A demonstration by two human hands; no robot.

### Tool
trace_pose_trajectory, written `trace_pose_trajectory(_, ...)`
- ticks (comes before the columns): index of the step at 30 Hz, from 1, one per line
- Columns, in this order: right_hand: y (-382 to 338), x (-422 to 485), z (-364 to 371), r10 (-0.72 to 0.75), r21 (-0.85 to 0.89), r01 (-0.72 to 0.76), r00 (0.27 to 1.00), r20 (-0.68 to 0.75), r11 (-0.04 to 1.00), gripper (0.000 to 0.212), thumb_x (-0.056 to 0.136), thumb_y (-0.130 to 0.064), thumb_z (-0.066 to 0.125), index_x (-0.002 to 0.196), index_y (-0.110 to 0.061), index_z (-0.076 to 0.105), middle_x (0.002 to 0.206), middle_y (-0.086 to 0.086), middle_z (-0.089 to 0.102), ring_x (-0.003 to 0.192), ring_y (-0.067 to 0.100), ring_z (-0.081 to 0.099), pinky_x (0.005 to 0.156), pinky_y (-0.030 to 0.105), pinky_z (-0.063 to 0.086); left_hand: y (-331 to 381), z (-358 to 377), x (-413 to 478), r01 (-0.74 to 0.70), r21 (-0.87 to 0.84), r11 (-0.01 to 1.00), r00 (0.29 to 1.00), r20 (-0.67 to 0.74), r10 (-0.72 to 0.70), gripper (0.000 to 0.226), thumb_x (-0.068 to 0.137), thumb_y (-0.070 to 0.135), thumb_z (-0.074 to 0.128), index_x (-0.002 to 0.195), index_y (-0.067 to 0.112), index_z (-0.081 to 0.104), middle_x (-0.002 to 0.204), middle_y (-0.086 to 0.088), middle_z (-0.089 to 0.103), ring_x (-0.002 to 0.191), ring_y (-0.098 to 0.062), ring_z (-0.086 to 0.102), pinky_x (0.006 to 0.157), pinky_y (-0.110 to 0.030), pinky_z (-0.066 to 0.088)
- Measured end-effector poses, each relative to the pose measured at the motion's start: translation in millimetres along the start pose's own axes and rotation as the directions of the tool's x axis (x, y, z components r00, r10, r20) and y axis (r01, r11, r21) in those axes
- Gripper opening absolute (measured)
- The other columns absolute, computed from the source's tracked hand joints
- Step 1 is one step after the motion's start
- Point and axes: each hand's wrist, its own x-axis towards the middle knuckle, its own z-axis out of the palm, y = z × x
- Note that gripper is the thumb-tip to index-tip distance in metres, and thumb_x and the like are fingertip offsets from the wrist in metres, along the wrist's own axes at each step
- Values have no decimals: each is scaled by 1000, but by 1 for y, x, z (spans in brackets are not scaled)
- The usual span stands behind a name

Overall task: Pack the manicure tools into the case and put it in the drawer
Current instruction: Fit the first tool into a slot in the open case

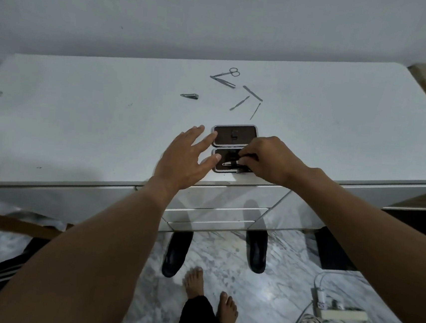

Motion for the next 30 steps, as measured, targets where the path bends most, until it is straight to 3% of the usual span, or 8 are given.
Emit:
trace_pose_trajectory(6, 4, 33, -14, 77, 1, -77, 993, -93, 997, 22, 92, -23, 57, 99, -12, 74, 99, 9, 74, 92, 28, 65, 81, 35, 50, 1, -3, 1, -8, 5, 1000, 999, 32, 8, 59, 96, 52, 32, 147, 25, 38, 154, -10, 35, 143, -24, 27, 116, -38, 18)
trace_pose_trajectory(15, -18, 116, -20, 116, 4, -116, 982, -146, 993, 22, 91, -23, 60, 105, -9, 70, 107, 9, 72, 101, 27, 63, 80, 27, 42, -1, -2, 3, -34, 4, 999, 999, 25, 34, 53, 97, 45, 37, 141, 17, 48, 146, -16, 45, 135, -30, 39, 110, -46, 34)
trace_pose_trajectory(25, -29, 185, -1, 151, -21, -152, 987, -53, 988, 33, 91, -17, 57, 122, -6, 60, 124, 16, 63, 117, 33, 56, 94, 35, 44, -3, 0, 6, -38, 19, 999, 999, 22, 38, 55, 98, 50, 31, 145, 22, 40, 148, -15, 41, 136, -29, 35, 113, -44, 29)
trace_pose_trajectory(30, -36, 203, 5, 164, -55, -166, 985, -48, 985, 29, 91, -14, 56, 115, 1, 61, 117, 20, 64, 110, 36, 58, 92, 38, 46, -2, 1, 6, -22, -24, 999, 1000, -4, 21, 54, 95, 46, 40, 142, 22, 45, 147, -17, 43, 134, -32, 38, 111, -46, 31)
